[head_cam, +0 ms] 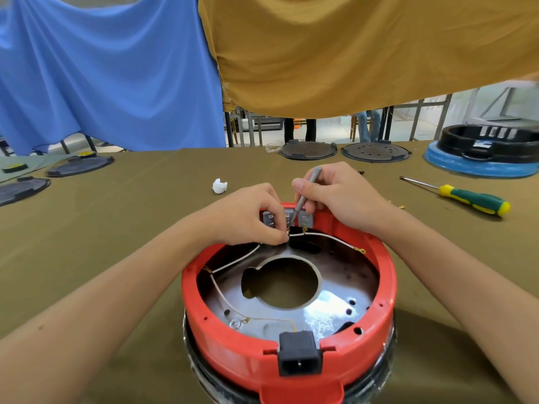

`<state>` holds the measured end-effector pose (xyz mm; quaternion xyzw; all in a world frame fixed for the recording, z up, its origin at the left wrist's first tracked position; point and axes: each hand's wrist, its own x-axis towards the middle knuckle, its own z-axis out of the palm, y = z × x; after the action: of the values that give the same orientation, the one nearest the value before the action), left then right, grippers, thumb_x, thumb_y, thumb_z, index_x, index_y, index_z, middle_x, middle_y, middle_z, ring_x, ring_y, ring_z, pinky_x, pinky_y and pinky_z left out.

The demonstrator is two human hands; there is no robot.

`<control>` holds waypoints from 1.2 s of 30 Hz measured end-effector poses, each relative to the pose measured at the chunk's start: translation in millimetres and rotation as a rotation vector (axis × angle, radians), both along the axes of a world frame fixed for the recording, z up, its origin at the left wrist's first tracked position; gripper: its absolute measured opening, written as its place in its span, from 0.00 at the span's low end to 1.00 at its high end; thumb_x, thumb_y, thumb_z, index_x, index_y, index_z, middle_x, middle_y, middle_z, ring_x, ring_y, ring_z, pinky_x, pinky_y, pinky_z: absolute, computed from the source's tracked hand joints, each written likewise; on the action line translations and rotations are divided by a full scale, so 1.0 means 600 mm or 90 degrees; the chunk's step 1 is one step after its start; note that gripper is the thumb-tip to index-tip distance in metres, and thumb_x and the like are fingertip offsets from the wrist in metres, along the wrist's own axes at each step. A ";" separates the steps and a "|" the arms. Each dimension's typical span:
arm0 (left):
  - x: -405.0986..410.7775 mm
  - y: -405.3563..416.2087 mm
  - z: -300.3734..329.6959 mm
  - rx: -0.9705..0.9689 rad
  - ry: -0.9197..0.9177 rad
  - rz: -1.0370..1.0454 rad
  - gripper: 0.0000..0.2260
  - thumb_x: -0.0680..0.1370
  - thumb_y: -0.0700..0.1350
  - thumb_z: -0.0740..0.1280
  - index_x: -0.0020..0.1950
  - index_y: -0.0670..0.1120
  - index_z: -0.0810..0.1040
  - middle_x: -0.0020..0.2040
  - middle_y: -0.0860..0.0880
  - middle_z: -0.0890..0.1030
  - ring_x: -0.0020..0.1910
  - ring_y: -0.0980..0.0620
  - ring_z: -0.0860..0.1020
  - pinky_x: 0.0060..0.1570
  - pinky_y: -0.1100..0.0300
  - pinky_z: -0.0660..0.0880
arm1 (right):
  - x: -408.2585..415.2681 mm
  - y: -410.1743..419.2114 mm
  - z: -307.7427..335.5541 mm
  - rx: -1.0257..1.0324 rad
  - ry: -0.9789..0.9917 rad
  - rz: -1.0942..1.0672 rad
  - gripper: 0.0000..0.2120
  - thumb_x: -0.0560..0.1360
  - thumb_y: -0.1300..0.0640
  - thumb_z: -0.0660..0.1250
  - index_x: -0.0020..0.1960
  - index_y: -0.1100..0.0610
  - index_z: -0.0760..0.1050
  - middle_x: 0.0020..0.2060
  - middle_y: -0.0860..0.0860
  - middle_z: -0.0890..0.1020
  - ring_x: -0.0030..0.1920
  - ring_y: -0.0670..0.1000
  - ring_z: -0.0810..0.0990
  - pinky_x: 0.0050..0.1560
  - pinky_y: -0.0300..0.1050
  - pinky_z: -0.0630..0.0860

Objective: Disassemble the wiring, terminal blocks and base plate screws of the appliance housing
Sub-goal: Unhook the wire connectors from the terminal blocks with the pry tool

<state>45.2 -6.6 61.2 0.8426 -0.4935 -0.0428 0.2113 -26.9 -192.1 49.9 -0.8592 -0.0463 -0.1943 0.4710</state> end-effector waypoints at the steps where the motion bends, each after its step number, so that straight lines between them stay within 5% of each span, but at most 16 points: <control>1: 0.000 0.000 0.000 0.000 0.002 0.000 0.04 0.72 0.48 0.75 0.38 0.55 0.84 0.51 0.56 0.73 0.50 0.67 0.72 0.44 0.80 0.63 | 0.000 0.000 0.000 0.003 0.005 0.001 0.15 0.81 0.51 0.66 0.41 0.59 0.80 0.26 0.47 0.81 0.27 0.39 0.73 0.33 0.29 0.69; 11: -0.002 0.000 0.000 -0.003 0.012 0.020 0.04 0.73 0.48 0.74 0.38 0.53 0.84 0.50 0.56 0.74 0.48 0.65 0.73 0.48 0.74 0.66 | -0.008 -0.002 -0.006 0.007 -0.036 -0.002 0.13 0.80 0.49 0.67 0.40 0.54 0.80 0.29 0.48 0.82 0.33 0.45 0.79 0.45 0.47 0.76; 14: 0.000 -0.001 0.000 -0.024 0.010 0.036 0.04 0.74 0.46 0.72 0.39 0.51 0.84 0.47 0.57 0.76 0.44 0.64 0.74 0.42 0.75 0.66 | -0.008 -0.001 -0.007 -0.003 -0.044 0.009 0.12 0.80 0.50 0.67 0.40 0.54 0.80 0.30 0.48 0.83 0.33 0.45 0.80 0.44 0.44 0.75; 18: 0.003 0.000 -0.002 -0.097 0.083 0.065 0.05 0.75 0.40 0.64 0.41 0.47 0.79 0.29 0.60 0.75 0.25 0.61 0.70 0.28 0.68 0.67 | -0.009 -0.001 -0.008 0.002 -0.021 0.038 0.14 0.80 0.51 0.68 0.41 0.60 0.80 0.29 0.50 0.83 0.29 0.42 0.77 0.36 0.32 0.70; 24: -0.002 0.007 -0.002 -0.124 0.146 0.079 0.10 0.67 0.45 0.62 0.48 0.50 0.74 0.43 0.46 0.82 0.40 0.45 0.79 0.43 0.49 0.76 | -0.011 -0.001 -0.007 0.047 -0.059 0.027 0.12 0.80 0.52 0.68 0.40 0.56 0.79 0.31 0.54 0.83 0.32 0.48 0.80 0.41 0.42 0.76; 27: 0.001 0.007 -0.003 -0.122 0.128 0.079 0.10 0.73 0.40 0.64 0.52 0.52 0.74 0.49 0.50 0.80 0.48 0.49 0.80 0.53 0.48 0.77 | -0.014 0.000 -0.006 0.034 -0.079 0.007 0.12 0.80 0.52 0.68 0.40 0.55 0.80 0.30 0.53 0.83 0.33 0.47 0.80 0.44 0.46 0.77; 36: 0.003 0.010 0.004 -0.091 0.114 0.055 0.10 0.81 0.40 0.63 0.58 0.53 0.77 0.51 0.51 0.81 0.51 0.46 0.80 0.58 0.44 0.76 | -0.024 -0.007 -0.004 0.103 -0.096 0.010 0.11 0.80 0.57 0.67 0.42 0.62 0.80 0.29 0.50 0.81 0.31 0.45 0.79 0.38 0.35 0.73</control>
<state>46.7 -0.9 63.8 0.8388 -0.4374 -0.0738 0.3156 -41.4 -196.4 47.2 -0.8009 -0.0722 -0.2581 0.5355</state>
